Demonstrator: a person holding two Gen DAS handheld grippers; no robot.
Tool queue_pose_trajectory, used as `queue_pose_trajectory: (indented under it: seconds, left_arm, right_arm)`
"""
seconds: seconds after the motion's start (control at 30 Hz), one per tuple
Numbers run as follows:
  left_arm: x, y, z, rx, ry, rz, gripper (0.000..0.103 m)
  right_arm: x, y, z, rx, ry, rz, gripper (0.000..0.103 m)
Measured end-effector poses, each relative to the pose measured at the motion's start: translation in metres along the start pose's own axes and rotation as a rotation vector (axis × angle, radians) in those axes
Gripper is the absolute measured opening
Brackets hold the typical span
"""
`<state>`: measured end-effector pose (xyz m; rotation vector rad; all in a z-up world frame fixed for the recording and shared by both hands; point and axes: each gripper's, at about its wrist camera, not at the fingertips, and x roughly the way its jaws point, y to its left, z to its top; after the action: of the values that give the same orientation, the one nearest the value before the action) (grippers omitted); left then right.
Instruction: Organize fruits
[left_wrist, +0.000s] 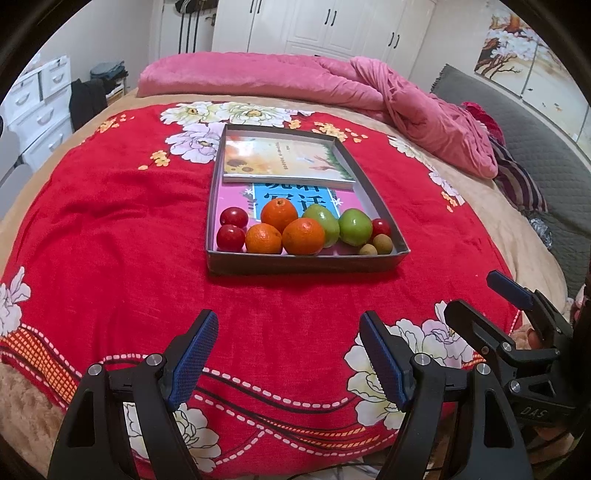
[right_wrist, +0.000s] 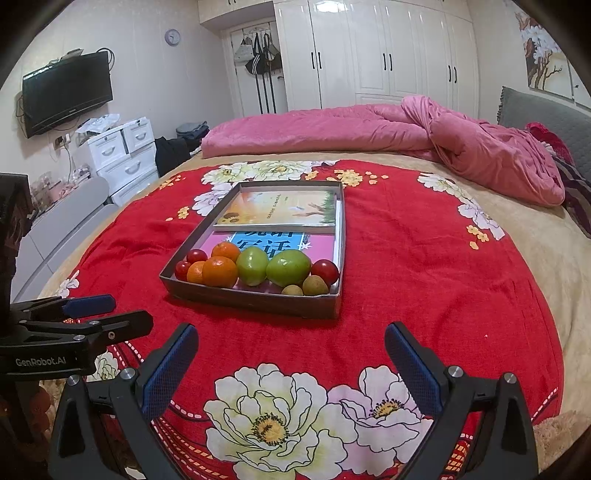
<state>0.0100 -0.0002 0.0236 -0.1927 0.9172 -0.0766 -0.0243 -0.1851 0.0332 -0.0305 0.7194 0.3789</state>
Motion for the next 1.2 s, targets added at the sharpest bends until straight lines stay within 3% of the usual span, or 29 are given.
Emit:
queue_pose_trajectory:
  seconds: [1.2]
  left_arm:
    - [0.0006,0.0006,0.0010,-0.002,0.003,0.014,0.080]
  right_arm:
    - [0.0018,-0.0013,-0.0018,0.000,0.006,0.000,0.102]
